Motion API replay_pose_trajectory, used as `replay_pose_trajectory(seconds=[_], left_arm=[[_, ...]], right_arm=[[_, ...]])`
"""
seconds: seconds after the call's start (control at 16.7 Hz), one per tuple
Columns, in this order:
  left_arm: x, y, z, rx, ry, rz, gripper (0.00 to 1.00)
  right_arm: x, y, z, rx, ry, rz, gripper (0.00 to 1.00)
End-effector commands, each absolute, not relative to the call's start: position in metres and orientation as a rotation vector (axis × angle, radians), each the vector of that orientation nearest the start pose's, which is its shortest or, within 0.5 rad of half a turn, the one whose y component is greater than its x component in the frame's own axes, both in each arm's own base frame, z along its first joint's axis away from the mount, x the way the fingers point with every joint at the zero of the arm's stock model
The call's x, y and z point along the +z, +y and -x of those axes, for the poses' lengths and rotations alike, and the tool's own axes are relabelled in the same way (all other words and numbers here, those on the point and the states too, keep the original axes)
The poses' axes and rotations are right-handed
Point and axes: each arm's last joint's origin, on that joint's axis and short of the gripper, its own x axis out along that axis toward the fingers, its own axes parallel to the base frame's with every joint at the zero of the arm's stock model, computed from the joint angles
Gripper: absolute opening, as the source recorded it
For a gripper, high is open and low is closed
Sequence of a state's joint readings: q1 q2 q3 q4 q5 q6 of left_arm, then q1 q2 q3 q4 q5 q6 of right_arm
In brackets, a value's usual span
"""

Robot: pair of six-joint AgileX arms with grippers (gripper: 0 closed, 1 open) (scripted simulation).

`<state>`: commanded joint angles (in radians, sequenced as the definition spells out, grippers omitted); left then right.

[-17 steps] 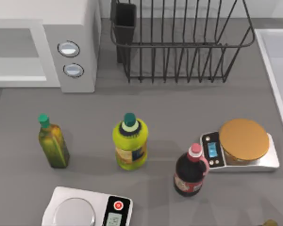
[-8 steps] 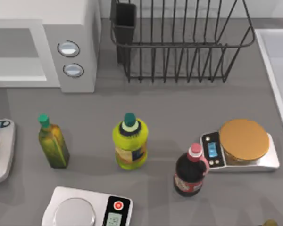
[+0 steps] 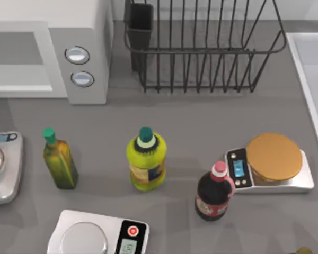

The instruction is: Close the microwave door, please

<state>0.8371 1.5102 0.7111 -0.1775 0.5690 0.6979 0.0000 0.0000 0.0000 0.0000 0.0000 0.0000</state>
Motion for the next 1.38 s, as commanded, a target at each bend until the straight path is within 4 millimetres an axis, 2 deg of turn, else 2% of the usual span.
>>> replay_pose_trajectory(seconds=[0.24, 0.48, 0.6, 0.78, 0.84, 0.96, 1.14, 1.38], left_arm=[[0.154, 0.153, -0.199, -0.019, 0.764, -0.033, 0.0], [0.148, 0.117, -0.194, -0.023, 0.777, -0.011, 0.0], [0.145, 0.11, -0.191, -0.022, 0.784, -0.003, 0.0], [0.145, 0.11, -0.191, -0.022, 0.784, -0.003, 0.0], [0.153, 0.117, -0.196, 0.014, 0.769, -0.036, 0.0], [0.153, 0.113, -0.196, 0.016, 0.772, -0.035, 0.0], [0.153, 0.093, -0.2, 0.017, 0.784, -0.034, 0.0], [0.153, 0.047, -0.201, -0.002, 0.787, -0.044, 0.0]], right_arm=[[0.16, -0.001, -0.106, 0.0, 0.0, 0.0, 1.0], [0.16, -0.001, -0.106, 0.0, 0.0, 0.0, 1.0], [0.16, -0.001, -0.106, 0.0, 0.0, 0.0, 1.0], [0.16, -0.001, -0.106, 0.0, 0.0, 0.0, 1.0], [0.16, -0.001, -0.106, 0.0, 0.0, 0.0, 1.0], [0.16, -0.001, -0.106, 0.0, 0.0, 0.0, 1.0], [0.16, -0.001, -0.106, 0.0, 0.0, 0.0, 1.0], [0.16, -0.001, -0.106, 0.0, 0.0, 0.0, 1.0]])
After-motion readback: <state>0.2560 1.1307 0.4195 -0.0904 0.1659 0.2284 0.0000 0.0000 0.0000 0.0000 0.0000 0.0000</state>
